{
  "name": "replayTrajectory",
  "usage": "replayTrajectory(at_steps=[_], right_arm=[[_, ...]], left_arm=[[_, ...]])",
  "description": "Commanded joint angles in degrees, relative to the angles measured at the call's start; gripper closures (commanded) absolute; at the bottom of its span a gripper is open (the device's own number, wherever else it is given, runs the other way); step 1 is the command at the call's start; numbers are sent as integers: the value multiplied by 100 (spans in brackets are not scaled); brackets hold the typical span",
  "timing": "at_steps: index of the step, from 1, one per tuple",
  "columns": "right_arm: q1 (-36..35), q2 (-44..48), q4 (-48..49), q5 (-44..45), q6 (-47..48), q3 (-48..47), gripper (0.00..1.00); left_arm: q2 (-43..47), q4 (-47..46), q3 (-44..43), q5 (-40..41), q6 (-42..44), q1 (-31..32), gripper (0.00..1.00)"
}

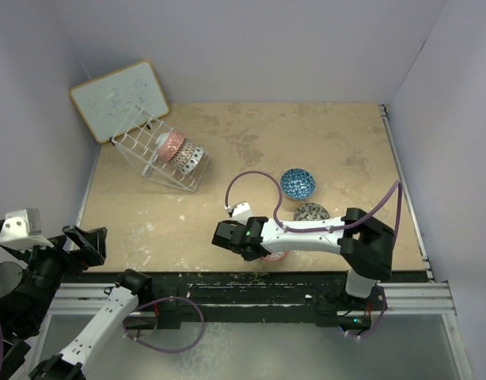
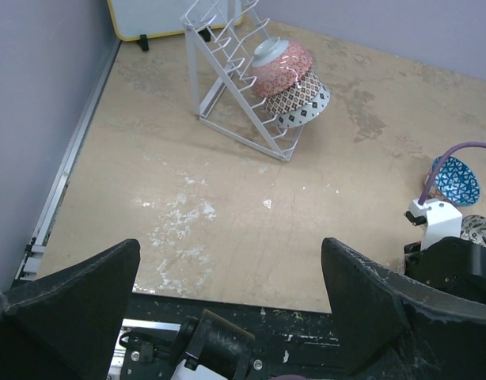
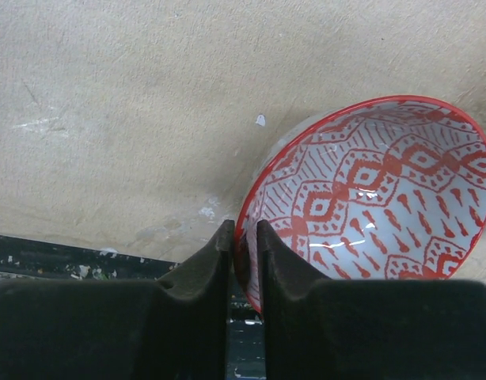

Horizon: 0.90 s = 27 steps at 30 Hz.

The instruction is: Load the bowls into the dish rack

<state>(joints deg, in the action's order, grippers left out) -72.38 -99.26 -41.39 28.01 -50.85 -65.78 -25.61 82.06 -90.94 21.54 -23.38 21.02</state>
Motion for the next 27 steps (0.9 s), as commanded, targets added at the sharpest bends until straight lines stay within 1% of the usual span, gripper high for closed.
replayTrajectory(at_steps=[1,3,4,9,15,18,20,22,23,27], right_arm=[[-42,-48,-252,286,-123,-180,86],[-39,-45,-265,298,-126,-210,97],[-42,-22,-286,337,-142,-242,99],[-40,340,-122,261,103,-672,100],[88,1136,1438,-380,977,-1127,100],[615,1520,2574,-1217,1194,-1078,100],[1168,1837,3851,-2374,1114,-731,100],[1706,2048,5195,-3315,824,-374,100],[1933,2057,5801,-3727,663,-300,100],[2502,1656,7545,-4930,9,-492,100]], left_arm=[[64,-61,41,100,-20,-2,1],[73,-46,23,108,-27,12,1],[69,-37,17,108,-34,8,1],[72,19,-83,149,-44,20,1],[2,92,-312,156,-43,20,1],[-62,133,-435,153,-37,18,1],[-84,135,-499,155,-31,22,1],[-118,134,-564,157,-12,22,1],[-142,148,-604,153,-3,21,1],[-269,202,-807,138,31,24,1]])
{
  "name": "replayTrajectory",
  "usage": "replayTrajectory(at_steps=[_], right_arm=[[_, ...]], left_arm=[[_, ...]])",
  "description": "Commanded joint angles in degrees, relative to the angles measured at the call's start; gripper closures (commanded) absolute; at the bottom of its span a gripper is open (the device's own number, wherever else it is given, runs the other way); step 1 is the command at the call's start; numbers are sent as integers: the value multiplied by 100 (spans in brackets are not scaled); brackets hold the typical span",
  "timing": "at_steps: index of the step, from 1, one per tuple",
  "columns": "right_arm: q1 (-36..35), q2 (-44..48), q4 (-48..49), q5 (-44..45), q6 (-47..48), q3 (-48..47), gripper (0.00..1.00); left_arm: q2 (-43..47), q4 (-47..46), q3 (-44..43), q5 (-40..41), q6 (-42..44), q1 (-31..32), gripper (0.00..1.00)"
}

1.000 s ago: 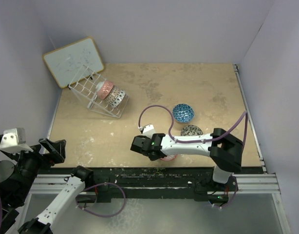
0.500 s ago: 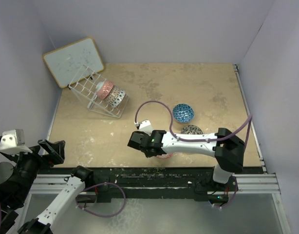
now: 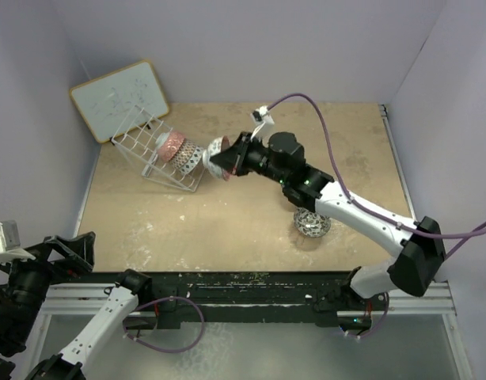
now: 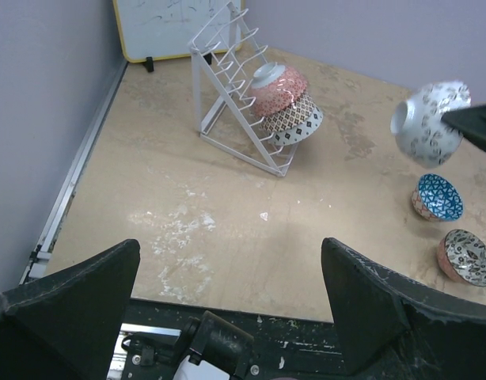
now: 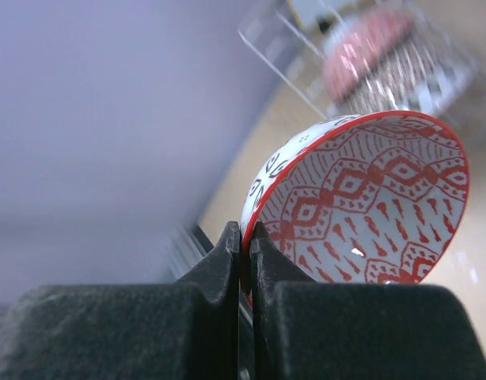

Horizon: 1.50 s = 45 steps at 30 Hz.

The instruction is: Load the bowls into the dish rack

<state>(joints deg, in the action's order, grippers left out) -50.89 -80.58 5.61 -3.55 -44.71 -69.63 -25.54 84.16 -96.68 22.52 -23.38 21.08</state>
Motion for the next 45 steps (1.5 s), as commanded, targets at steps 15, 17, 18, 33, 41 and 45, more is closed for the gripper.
replayTrajectory(at_steps=[15,17,18,33,41,45], right_arm=[[830,-4515,9765,-2116,-5744,-2749,100],[832,-4907,9639,-1910,-5766,-3170,100],[828,-5036,9542,-1840,-5733,-3321,100],[802,-6006,8535,-869,-5585,-4250,100],[665,-6425,7977,-775,-5656,-4798,100],[603,-6489,7658,-695,-5665,-4914,100]], left_arm=[[-385,30,-467,15,26,11,1],[-413,51,-514,2,26,14,1],[-414,66,-536,11,26,16,1],[-348,74,-405,11,12,16,1],[-313,76,-365,11,18,15,1],[-295,82,-369,-2,17,11,1]])
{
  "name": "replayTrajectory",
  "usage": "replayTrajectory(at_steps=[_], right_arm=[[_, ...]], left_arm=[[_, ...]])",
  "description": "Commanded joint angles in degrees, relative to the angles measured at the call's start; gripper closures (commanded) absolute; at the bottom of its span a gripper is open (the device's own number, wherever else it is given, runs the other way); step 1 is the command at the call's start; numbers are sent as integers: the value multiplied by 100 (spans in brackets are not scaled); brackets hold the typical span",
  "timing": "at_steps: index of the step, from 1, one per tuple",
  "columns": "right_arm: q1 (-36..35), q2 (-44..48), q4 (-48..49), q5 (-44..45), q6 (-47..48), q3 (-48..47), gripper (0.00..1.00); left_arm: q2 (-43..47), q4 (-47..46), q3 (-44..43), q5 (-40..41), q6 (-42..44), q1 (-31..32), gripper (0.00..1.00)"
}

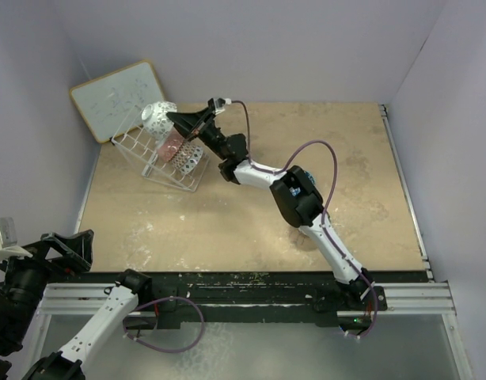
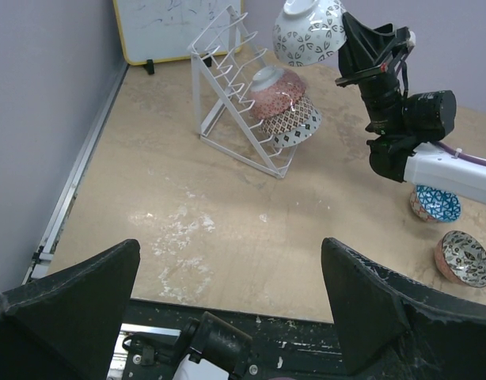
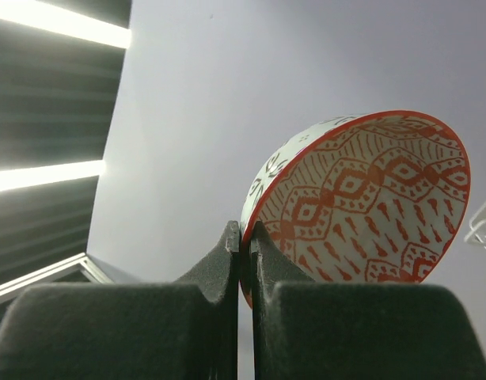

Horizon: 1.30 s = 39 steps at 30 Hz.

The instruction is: Load the bowls into the dish rack

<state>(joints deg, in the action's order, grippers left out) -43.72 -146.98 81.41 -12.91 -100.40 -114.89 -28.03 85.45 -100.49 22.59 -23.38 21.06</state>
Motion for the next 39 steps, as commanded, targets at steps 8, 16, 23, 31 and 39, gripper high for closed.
replayTrajectory(at_steps=[8,16,23,31,39], right_arm=[[-215,110,-598,302,47,-411,100],[-215,-24,-947,389,94,-568,100],[-188,-51,-1012,458,104,-436,100],[-113,-146,-1171,396,101,-552,100],[-82,-199,-1473,350,166,-616,100]], left_arm=[[11,-37,37,0,22,17,1],[6,-3,17,50,66,14,1],[4,24,-17,105,86,27,1],[-29,2,-11,107,96,33,1],[-15,6,-14,121,97,31,1]])
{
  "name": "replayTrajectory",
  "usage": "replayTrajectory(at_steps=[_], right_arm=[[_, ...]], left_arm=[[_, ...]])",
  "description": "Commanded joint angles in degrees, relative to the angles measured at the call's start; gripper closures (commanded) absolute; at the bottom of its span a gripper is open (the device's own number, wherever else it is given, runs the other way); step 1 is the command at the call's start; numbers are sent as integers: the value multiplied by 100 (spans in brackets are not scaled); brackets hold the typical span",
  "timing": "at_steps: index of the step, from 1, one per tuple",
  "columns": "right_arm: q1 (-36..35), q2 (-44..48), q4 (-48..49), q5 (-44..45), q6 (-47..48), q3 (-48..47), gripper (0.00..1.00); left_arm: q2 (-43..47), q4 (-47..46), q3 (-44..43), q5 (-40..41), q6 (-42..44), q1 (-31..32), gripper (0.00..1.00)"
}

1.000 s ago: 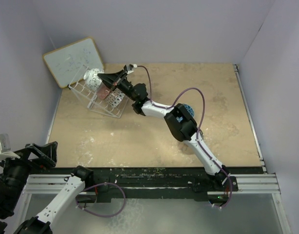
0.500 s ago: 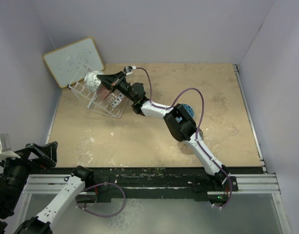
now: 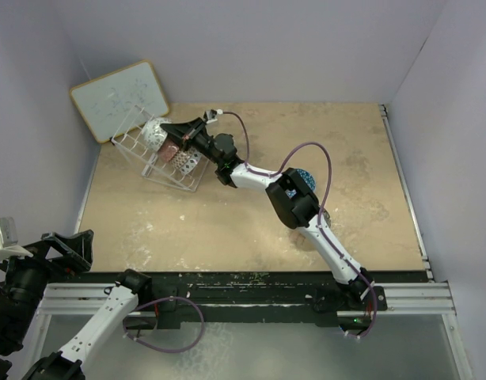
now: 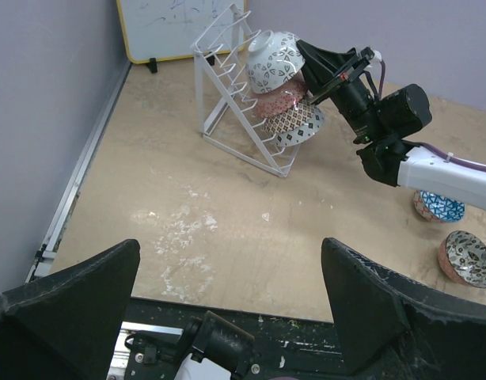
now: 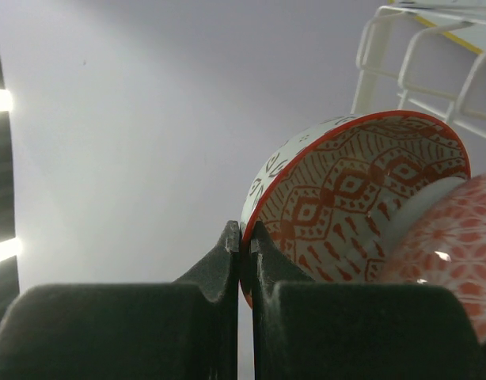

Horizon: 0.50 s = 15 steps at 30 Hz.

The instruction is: Load the bowls into the dish rack

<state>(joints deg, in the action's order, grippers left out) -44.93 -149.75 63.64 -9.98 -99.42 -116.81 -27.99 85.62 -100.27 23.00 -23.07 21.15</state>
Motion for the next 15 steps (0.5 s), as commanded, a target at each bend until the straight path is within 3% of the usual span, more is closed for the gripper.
replayTrajectory(at_steps=[1,6,12,15], right_arm=[[42,63,271,25,85,-478,100],[50,92,187,21,98,-377,97],[51,448,23,83,228,153,82],[48,578,-154,64,293,290,80]], left_arm=[[-20,2,-35,88,71,29,1],[-5,24,-31,107,57,31,1],[-5,18,-36,99,36,35,1],[4,16,-37,88,19,33,1]])
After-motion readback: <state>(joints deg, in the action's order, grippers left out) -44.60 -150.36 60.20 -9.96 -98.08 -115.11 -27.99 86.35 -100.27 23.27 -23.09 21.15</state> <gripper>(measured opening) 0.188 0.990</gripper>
